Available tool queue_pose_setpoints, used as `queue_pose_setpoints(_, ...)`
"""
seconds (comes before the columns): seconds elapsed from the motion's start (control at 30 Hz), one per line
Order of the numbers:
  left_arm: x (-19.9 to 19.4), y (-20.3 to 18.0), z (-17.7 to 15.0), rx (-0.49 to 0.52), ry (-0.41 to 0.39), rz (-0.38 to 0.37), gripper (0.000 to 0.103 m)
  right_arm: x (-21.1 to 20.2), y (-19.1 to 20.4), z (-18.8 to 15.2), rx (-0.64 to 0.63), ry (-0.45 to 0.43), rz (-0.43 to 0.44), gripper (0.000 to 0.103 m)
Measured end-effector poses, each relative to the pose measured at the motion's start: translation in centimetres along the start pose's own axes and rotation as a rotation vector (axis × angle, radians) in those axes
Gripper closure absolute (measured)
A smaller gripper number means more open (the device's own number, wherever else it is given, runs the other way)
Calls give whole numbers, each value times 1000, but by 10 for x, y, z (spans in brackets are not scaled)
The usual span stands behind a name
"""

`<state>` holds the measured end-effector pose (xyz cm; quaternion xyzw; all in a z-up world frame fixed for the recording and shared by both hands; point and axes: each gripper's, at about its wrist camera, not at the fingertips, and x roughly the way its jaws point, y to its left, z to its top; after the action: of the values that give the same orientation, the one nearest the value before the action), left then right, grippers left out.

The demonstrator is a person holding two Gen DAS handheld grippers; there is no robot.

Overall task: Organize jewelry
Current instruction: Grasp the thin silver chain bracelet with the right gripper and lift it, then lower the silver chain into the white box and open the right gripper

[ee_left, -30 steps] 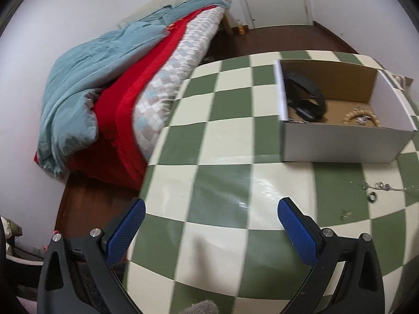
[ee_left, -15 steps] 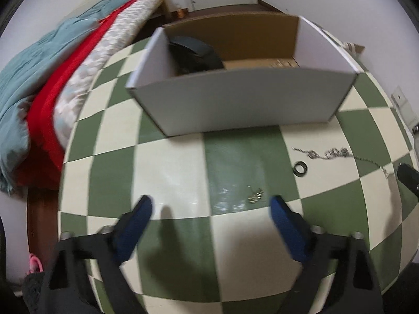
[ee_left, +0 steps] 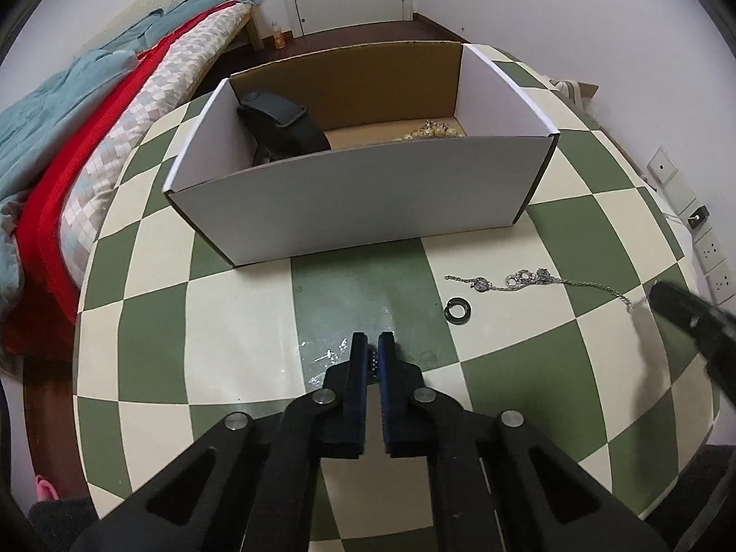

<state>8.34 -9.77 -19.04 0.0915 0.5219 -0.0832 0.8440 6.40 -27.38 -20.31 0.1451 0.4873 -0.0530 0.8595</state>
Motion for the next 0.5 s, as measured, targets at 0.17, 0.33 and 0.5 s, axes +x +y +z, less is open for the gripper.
queue_pose_setpoints(0.17, -20, 15, 7, -35, -15, -26, 101, -25, 13, 17, -19, -40, 46, 94)
queue_pose_setpoints(0.33, -52, 35, 23, -65, -54, -55, 102, -63, 37, 44, -68, -97, 104, 94)
queue_pose_setpoints(0.5, -89, 53, 46, -83, -107, -89, 102, -99, 62, 73, -131, -150, 142, 94)
